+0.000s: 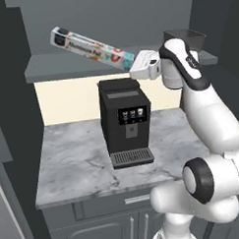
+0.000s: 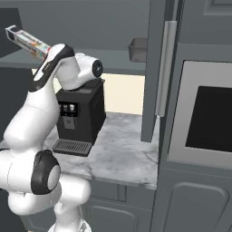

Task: Retrieve the tupperware and aluminum foil from the cabinet and place them on the dining counter near the plate with cucumber and shrimp to prepare for storing leftovers.

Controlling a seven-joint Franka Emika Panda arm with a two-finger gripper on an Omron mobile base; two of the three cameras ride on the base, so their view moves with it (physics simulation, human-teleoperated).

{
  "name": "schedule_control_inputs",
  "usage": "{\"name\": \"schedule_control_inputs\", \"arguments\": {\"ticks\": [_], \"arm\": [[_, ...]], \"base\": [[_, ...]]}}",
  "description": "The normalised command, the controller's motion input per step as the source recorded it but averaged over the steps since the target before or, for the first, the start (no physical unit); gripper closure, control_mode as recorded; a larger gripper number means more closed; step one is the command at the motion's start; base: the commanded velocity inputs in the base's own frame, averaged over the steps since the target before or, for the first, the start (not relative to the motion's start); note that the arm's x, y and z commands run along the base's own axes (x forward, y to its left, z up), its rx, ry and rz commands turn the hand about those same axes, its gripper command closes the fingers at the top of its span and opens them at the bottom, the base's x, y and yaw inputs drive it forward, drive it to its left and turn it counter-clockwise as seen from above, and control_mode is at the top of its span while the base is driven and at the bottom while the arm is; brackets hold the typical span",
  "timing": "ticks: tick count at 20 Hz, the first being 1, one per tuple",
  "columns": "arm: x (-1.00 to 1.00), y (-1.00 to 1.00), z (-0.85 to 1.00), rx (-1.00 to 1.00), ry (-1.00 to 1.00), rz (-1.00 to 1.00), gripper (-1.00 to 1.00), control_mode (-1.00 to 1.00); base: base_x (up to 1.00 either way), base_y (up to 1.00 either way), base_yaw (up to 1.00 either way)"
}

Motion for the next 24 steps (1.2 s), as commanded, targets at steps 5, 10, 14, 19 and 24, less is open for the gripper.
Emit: {"name": "schedule_control_inputs", "arguments": {"ticks": [5,10,14,19,24], "arm": [[-1.0,-0.47,0.55,0.0,0.3,-0.26,1.0,-1.0],[-1.0,-0.4,0.07,-0.03,0.43,-0.24,1.0,-1.0],[-1.0,-0.1,0.24,-0.05,0.24,-0.3,1.0,-1.0],[-1.0,0.0,0.23,-0.08,0.03,-0.19,1.0,-1.0],[-0.4,0.03,0.0,-0.06,0.0,-0.04,1.0,1.0]], "base": [[0.0,0.0,0.0],[0.0,0.0,0.0],[0.0,0.0,0.0],[0.0,0.0,0.0],[-0.6,0.11,-0.03]]}}
